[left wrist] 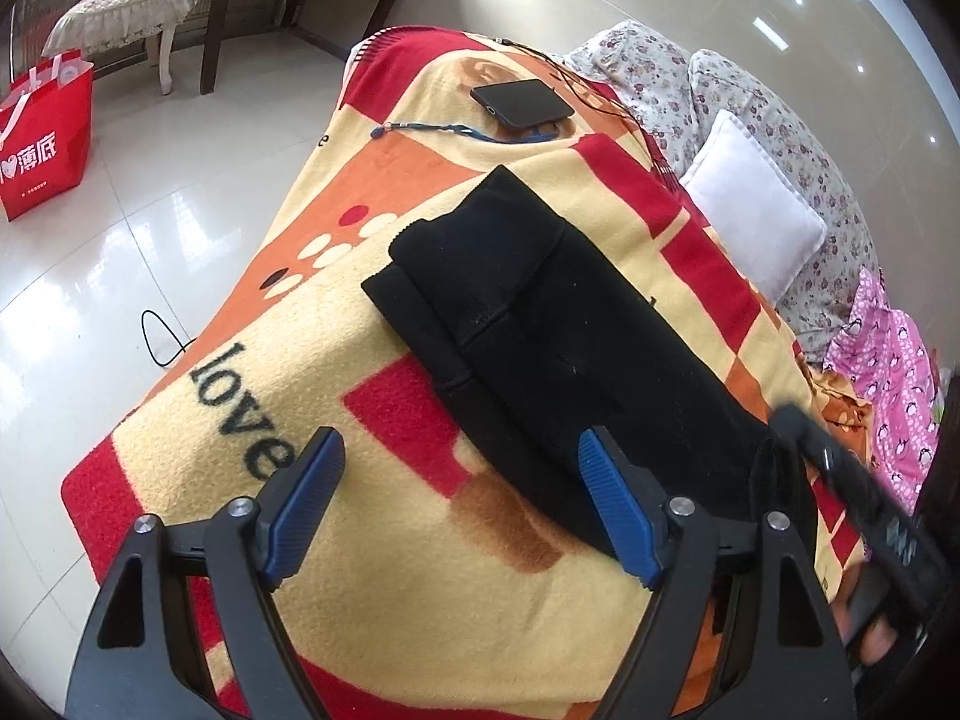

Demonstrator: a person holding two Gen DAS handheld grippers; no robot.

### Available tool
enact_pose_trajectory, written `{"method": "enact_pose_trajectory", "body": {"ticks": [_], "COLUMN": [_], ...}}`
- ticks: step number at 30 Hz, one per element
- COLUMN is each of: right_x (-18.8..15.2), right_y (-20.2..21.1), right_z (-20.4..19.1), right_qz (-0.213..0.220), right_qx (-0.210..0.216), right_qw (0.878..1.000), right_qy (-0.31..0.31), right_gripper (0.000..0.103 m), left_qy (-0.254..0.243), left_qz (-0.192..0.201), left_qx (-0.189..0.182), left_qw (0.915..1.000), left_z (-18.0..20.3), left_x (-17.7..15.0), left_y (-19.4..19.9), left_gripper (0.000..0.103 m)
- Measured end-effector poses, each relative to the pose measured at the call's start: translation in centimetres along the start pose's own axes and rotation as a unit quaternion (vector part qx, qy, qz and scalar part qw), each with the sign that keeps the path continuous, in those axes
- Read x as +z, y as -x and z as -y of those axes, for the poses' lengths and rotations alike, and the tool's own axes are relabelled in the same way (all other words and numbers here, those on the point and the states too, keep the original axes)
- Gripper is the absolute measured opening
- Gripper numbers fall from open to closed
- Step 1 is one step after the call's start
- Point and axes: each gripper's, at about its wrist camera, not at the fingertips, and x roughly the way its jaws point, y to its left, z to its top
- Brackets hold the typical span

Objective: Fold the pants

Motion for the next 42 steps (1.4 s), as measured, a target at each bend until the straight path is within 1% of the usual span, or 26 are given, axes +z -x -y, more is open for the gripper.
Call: {"method": "enact_pose_trajectory", "body": {"ticks": [1,3,4,7,11,12,13,14,17,24,26,28,29,30,31,32,33,35,37,42], "right_x": [0.9,2.6,3.3,5.1,6.6,6.8,6.9,7.0,6.9,7.3,7.1,6.9,6.9,6.9,7.0,7.0,7.1,7.1,7.1,7.0], "right_y": [-0.7,-2.7,-3.9,-7.6,-11.6,-12.3,-12.8,-13.6,-14.4,-15.6,-16.0,-16.0,-15.7,-15.4,-14.8,-14.4,-13.9,-13.0,-12.5,-10.7], "right_z": [-0.8,-1.8,-2.2,-3.4,-4.5,-4.7,-4.8,-5.1,-5.6,-5.9,-6.1,-6.0,-5.8,-5.5,-5.0,-4.8,-4.6,-4.4,-4.5,-4.4], "right_qz": [0.004,0.007,0.003,-0.026,-0.059,-0.064,-0.068,-0.075,-0.082,-0.081,-0.083,-0.076,-0.07,-0.064,-0.058,-0.055,-0.051,-0.043,-0.037,-0.019], "right_qx": [-0.006,0.015,0.027,0.046,0.059,0.06,0.063,0.07,0.071,0.08,0.077,0.068,0.065,0.074,0.089,0.095,0.101,0.109,0.11,0.112], "right_qw": [1.0,1.0,0.999,0.998,0.996,0.995,0.995,0.994,0.992,0.992,0.992,0.993,0.994,0.995,0.994,0.994,0.993,0.993,0.993,0.993], "right_qy": [0.012,0.019,0.017,0.031,0.042,0.043,0.044,0.049,0.062,0.052,0.053,0.053,0.046,0.037,0.026,0.022,0.019,0.016,0.019,0.012], "right_gripper": [0.05,0.052,0.056,0.062,0.063,0.066,0.069,0.069,0.071,0.071,0.063,0.038,0.031,0.023,0.02,0.019,0.017,0.016,0.015,0.013], "left_qy": [0.0,-0.001,-0.001,0.0,0.004,0.003,0.002,0.001,-0.003,-0.006,-0.011,-0.012,-0.008,-0.005,-0.001,0.0,-0.001,-0.011,-0.022,-0.034], "left_qz": [0.0,0.001,0.001,0.003,0.007,0.008,0.008,0.009,0.008,0.008,0.005,0.002,0.001,0.001,-0.002,-0.009,-0.012,-0.006,0.002,0.021], "left_qx": [0.001,0.003,0.004,0.005,0.005,0.004,0.005,0.005,0.004,0.003,0.002,-0.008,-0.023,-0.032,-0.043,-0.055,-0.052,-0.046,-0.048,-0.064], "left_qw": [1.0,1.0,1.0,1.0,1.0,1.0,1.0,1.0,1.0,0.9999,0.9999,0.9999,0.9997,0.9995,0.9991,0.9985,0.9986,0.9989,0.9986,0.9972], "left_z": [0.0,0.1,0.1,0.0,-0.1,-0.1,0.0,0.0,0.1,0.3,0.4,0.4,0.3,0.2,0.1,0.1,0.1,0.4,0.8,1.3], "left_x": [0.0,0.1,0.1,0.3,0.5,0.5,0.6,0.6,0.7,0.8,1.0,1.1,1.2,1.2,1.2,1.2,1.2,1.0,0.8,1.0], "left_y": [-0.1,-0.1,-0.2,-0.4,-0.6,-0.6,-0.6,-0.7,-0.7,-0.9,-1.0,-1.1,-1.1,-1.0,-1.1,-1.3,-1.5,-1.4,-0.9,0.4], "left_gripper": [0.081,0.081,0.081,0.082,0.084,0.084,0.084,0.085,0.085,0.088,0.089,0.088,0.078,0.068,0.045,0.034,0.034,0.026,0.021,0.016]}}
